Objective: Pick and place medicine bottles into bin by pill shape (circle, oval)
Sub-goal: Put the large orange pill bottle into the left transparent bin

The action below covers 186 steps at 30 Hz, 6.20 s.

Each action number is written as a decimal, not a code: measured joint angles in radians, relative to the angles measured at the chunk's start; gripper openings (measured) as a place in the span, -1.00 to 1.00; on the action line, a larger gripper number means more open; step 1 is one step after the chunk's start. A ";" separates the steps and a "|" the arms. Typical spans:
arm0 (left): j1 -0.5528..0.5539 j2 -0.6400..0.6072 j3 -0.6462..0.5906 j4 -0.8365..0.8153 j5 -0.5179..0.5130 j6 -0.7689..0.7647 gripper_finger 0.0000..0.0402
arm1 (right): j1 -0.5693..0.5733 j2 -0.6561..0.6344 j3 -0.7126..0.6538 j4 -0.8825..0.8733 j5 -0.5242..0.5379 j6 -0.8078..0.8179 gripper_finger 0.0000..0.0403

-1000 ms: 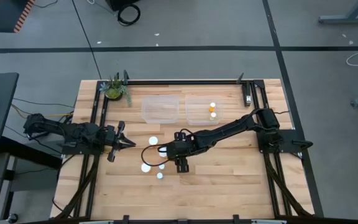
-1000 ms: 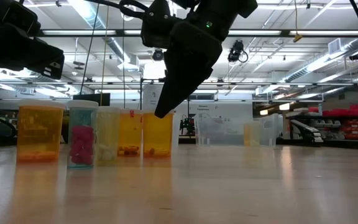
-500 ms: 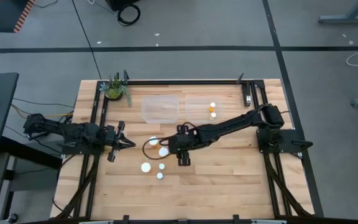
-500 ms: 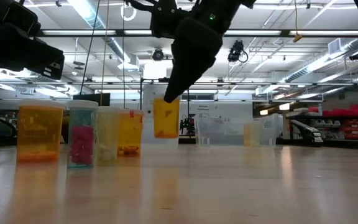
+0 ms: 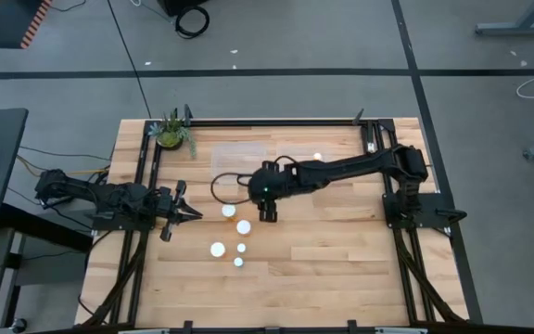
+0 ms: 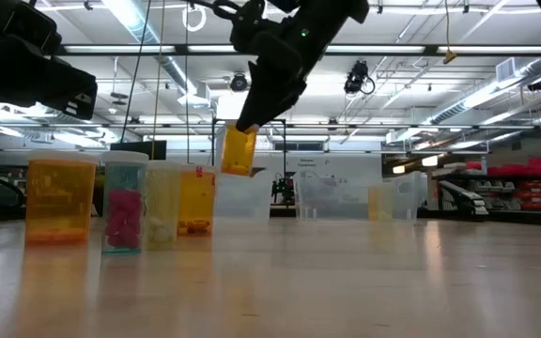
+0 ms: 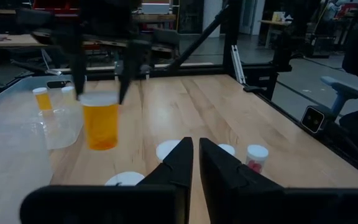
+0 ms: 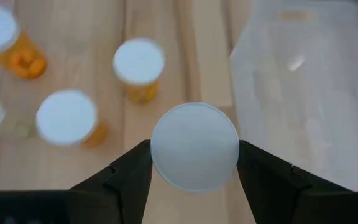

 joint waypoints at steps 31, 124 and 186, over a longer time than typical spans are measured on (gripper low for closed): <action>0.000 0.000 0.000 0.001 0.000 0.000 -0.81 | -0.300 0.070 0.083 0.092 -0.143 -0.097 0.13; 0.000 0.039 0.000 0.000 0.000 0.000 -0.86 | -0.014 -0.011 0.096 -0.143 -0.030 -0.071 0.22; 0.051 0.260 0.061 0.238 -0.257 -0.093 -0.80 | -0.107 -0.430 -0.203 0.251 -0.136 -0.387 0.21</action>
